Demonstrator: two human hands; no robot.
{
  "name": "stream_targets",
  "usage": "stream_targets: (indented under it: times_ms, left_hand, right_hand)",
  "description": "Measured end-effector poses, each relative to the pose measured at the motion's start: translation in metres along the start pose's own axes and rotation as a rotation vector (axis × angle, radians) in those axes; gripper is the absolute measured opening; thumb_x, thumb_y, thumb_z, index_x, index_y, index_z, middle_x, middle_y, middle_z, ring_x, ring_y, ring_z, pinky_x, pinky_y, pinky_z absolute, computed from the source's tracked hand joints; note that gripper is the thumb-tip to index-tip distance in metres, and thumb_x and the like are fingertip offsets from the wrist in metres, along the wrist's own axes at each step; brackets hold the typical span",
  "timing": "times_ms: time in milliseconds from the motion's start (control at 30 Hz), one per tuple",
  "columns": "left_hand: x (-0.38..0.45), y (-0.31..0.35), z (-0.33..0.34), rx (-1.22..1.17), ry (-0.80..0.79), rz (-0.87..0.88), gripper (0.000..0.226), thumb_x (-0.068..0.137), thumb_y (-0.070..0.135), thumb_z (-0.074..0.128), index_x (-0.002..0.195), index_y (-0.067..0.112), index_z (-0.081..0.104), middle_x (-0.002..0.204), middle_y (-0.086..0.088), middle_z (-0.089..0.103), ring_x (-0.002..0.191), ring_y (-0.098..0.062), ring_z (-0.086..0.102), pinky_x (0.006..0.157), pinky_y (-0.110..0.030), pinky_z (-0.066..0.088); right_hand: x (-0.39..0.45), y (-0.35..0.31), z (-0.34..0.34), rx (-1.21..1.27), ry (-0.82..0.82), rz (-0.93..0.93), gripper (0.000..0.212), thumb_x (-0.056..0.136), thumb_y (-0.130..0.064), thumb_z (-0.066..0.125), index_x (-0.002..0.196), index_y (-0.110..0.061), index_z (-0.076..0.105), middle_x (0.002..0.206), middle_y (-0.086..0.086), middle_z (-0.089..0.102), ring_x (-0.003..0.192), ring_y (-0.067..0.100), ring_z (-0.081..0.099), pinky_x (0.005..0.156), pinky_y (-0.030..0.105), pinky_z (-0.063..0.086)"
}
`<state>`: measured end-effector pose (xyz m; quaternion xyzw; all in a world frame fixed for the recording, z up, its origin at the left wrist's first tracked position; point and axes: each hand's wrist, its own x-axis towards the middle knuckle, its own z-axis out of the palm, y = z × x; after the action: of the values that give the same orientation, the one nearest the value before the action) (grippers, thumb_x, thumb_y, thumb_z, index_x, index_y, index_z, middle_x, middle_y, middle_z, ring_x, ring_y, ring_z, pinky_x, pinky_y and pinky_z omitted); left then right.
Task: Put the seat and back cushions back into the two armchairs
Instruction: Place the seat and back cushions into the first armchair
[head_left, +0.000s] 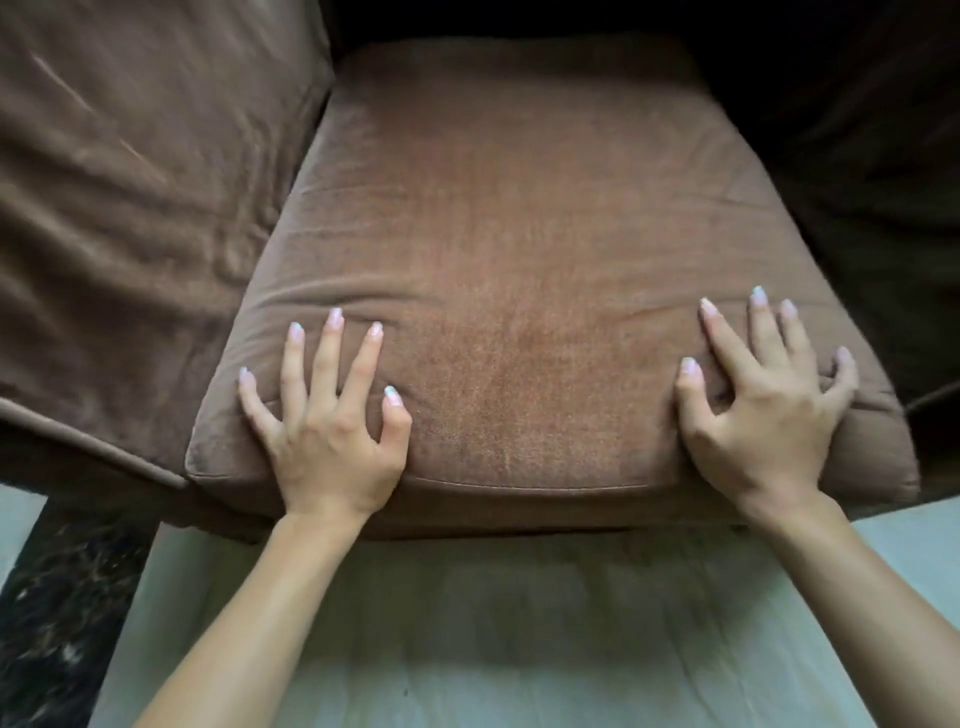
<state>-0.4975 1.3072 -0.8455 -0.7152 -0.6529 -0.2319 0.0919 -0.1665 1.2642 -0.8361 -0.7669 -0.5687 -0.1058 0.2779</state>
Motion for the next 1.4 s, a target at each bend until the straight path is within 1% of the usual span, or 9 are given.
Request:
stream_targets:
  times_ms: [67,167,367,533,733,900,1033,1200,1400]
  left_hand:
    - [-0.009,0.006,-0.017,-0.057,-0.018,-0.016,0.059,0.092,0.042,0.040,0.148,0.025,0.052,0.164,-0.003,0.035,0.154,-0.031,0.025,0.119,-0.071,0.006]
    - [-0.025,0.026,-0.034,-0.089,0.009,0.096,0.059,0.093,0.042,0.043,0.149,0.024,0.050,0.165,-0.005,0.034,0.155,-0.029,0.023,0.121,-0.069,0.004]
    - [-0.020,0.086,-0.010,-0.021,-0.076,0.188,0.066,0.090,0.058,0.046,0.153,0.038,0.041,0.168,-0.003,0.026,0.156,-0.035,0.016,0.118,-0.073,0.006]
    - [-0.009,0.084,0.023,-0.001,0.076,0.196,0.065,0.088,0.062,0.040,0.147,0.037,0.050,0.162,-0.007,0.037,0.152,-0.039,0.027,0.115,-0.075,0.009]
    - [-0.001,0.085,0.047,0.009,0.050,0.170,0.064,0.090,0.061,0.035,0.149,0.037,0.045,0.164,-0.007,0.034,0.154,-0.039,0.023,0.113,-0.076,0.005]
    - [-0.005,0.090,0.015,0.009,-0.130,0.140,0.070,0.088,0.061,0.035,0.153,0.036,0.042,0.168,-0.006,0.026,0.155,-0.038,0.017,0.114,-0.076,0.002]
    - [-0.015,0.098,-0.008,-0.009,-0.199,0.123,0.070,0.090,0.059,0.035,0.155,0.034,0.038,0.168,-0.008,0.023,0.155,-0.039,0.013,0.115,-0.077,0.004]
    - [-0.020,0.131,-0.011,-0.023,-0.241,0.244,0.067,0.093,0.059,0.034,0.157,0.038,0.031,0.170,-0.007,0.017,0.157,-0.036,0.007,0.119,-0.073,0.003]
    - [-0.016,0.142,0.001,0.002,-0.157,0.205,0.067,0.090,0.060,0.038,0.155,0.040,0.037,0.169,-0.008,0.020,0.156,-0.040,0.012,0.116,-0.074,0.007]
  right_hand:
    - [-0.014,-0.006,-0.016,0.076,0.058,0.039,0.055,0.095,-0.043,0.045,0.146,-0.023,0.058,0.163,0.014,0.040,0.157,0.031,0.025,0.120,0.072,0.012]
    - [-0.050,-0.030,-0.019,0.110,0.084,-0.057,0.052,0.095,-0.038,0.051,0.143,-0.021,0.061,0.163,0.015,0.040,0.158,0.030,0.024,0.120,0.071,0.006]
    - [-0.055,-0.043,0.023,0.034,0.227,-0.090,0.052,0.093,-0.043,0.050,0.140,-0.026,0.064,0.160,0.012,0.045,0.151,0.028,0.039,0.118,0.075,0.012]
    - [-0.039,-0.041,0.058,0.050,0.365,-0.142,0.057,0.094,-0.047,0.035,0.136,-0.024,0.067,0.153,0.016,0.051,0.145,0.031,0.048,0.114,0.074,0.013]
    - [-0.028,-0.040,0.081,0.045,0.266,-0.144,0.061,0.093,-0.047,0.032,0.140,-0.026,0.064,0.155,0.017,0.049,0.148,0.028,0.044,0.120,0.065,0.005]
    - [-0.034,-0.040,0.042,0.066,0.150,-0.123,0.060,0.088,-0.048,0.047,0.143,-0.028,0.061,0.160,0.012,0.044,0.152,0.025,0.038,0.120,0.069,0.009]
    - [-0.050,-0.023,0.004,0.103,0.107,-0.159,0.054,0.091,-0.045,0.058,0.141,-0.026,0.063,0.159,0.007,0.047,0.151,0.024,0.040,0.121,0.063,0.022]
    - [-0.042,0.041,-0.019,0.020,0.209,-0.043,0.045,0.096,-0.038,0.055,0.135,-0.019,0.068,0.152,0.011,0.055,0.145,0.029,0.048,0.118,0.063,0.030]
    - [-0.033,0.054,-0.006,0.108,0.348,-0.123,0.045,0.095,-0.032,0.050,0.127,-0.010,0.073,0.141,0.014,0.063,0.134,0.029,0.060,0.107,0.062,0.043]
